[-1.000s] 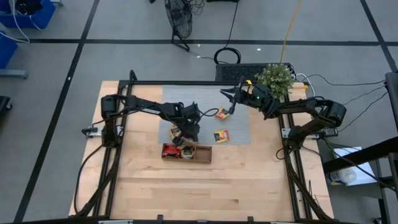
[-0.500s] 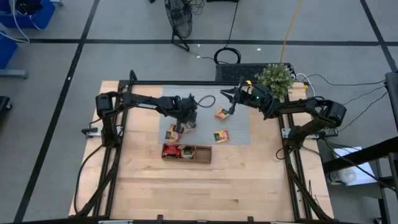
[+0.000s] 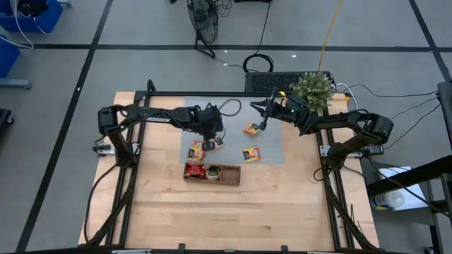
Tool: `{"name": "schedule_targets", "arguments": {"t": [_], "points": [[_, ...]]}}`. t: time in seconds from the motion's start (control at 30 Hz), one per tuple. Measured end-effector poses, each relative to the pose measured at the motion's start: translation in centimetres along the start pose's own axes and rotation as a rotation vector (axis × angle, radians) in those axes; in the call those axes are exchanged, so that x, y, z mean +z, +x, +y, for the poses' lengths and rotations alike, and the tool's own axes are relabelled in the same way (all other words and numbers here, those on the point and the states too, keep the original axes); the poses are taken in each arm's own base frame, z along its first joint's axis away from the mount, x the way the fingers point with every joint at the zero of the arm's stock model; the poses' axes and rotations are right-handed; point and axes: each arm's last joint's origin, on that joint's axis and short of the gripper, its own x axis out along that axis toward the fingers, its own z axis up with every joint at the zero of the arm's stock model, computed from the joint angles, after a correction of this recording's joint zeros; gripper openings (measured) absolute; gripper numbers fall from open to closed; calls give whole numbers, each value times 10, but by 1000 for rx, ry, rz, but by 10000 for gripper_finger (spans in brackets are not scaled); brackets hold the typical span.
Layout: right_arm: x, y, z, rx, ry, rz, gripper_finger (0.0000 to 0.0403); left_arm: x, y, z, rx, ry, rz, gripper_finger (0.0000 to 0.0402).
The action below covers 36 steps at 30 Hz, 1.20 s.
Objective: Pick & Place Tea
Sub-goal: Put the brown tea bag into the middle section of the wooden organizer
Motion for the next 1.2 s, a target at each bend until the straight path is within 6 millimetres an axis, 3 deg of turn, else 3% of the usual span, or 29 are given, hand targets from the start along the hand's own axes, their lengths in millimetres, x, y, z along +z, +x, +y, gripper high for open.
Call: {"name": "schedule_targets", "arguments": {"t": [0.2, 0.43, 0.6, 0.93, 1.07, 1.2], "points": [[0, 0, 0, 1, -2, 2, 18, -9, 0, 2, -47, -329, 78, 120], [0, 0, 0, 2, -2, 2, 18, -12, 19, -15, -101, -325, 134, 232], [0, 0, 0, 2, -1, 2, 18, -13, 29, -27, -113, -275, 168, 272], [0, 0, 0, 2, 0, 2, 18, -19, 53, -30, -42, -233, 225, 252], [0, 0, 0, 2, 0, 2, 18, -17, 49, -31, -41, -230, 207, 219], [0, 0, 0, 2, 0, 2, 18, -14, 39, -33, -36, -215, 181, 160]]}}
